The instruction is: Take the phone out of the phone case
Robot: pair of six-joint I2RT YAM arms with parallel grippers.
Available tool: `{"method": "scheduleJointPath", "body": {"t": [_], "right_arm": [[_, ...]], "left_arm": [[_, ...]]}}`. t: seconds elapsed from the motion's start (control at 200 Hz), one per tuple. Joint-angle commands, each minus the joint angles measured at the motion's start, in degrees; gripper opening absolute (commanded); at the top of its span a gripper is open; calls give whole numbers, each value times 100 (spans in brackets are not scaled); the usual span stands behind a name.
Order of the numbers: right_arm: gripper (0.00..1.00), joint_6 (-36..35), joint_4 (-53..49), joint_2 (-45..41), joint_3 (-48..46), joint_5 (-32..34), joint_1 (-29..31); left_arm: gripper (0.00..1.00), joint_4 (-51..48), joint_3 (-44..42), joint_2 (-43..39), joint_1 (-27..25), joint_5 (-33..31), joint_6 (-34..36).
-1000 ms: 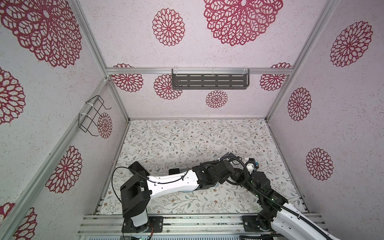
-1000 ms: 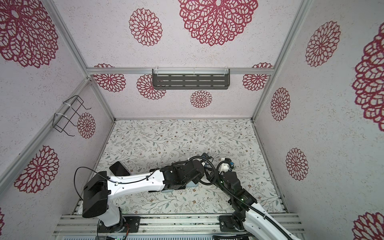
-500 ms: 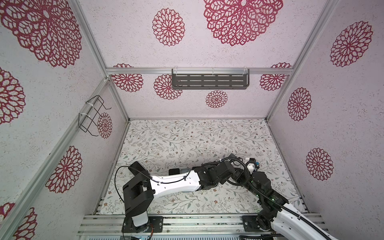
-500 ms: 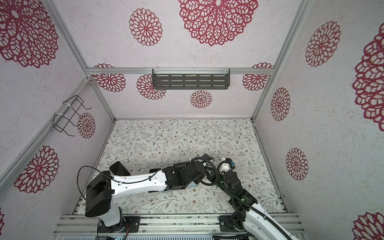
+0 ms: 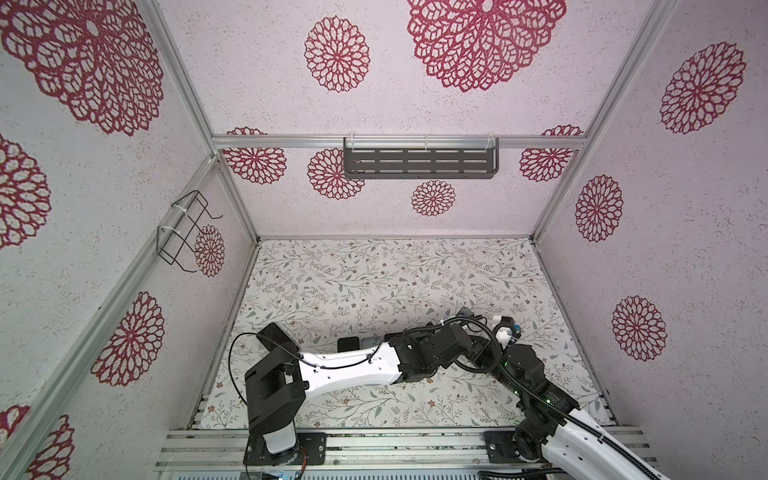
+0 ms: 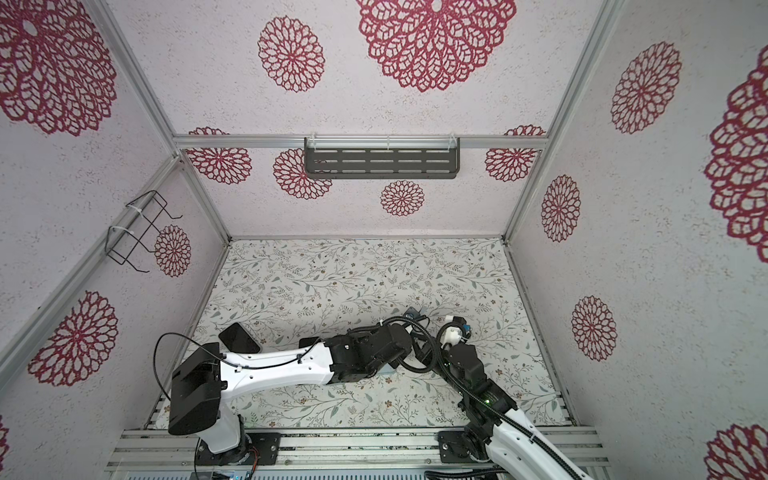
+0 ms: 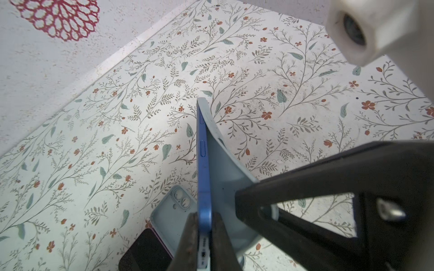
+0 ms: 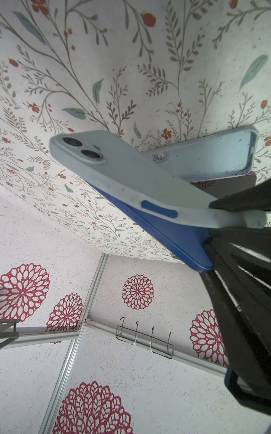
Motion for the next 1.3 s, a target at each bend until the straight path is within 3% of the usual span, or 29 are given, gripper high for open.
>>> {"method": "scheduleJointPath", "body": {"t": [0.0,0.315,0.54,0.806,1.296], "right_arm": [[0,-50,61,-146,-126,193,-8],[0,-25,-489,-496,-521,609,-8],[0,-554,-1749,-687,5,1266,-25],[0,-1070,-2502,-612,586,1781,-52],[0,-2213,-3784,-224,2375,2932,-78]], "left_arm": [[0,360,-29,-563,-108,-445,105],[0,203,-240,-1298,-205,-985,331],[0,-644,138,-1269,-341,-1506,579],[0,-1145,383,-944,-407,-1690,607],[0,-2541,1960,773,-438,-1588,808]]}}
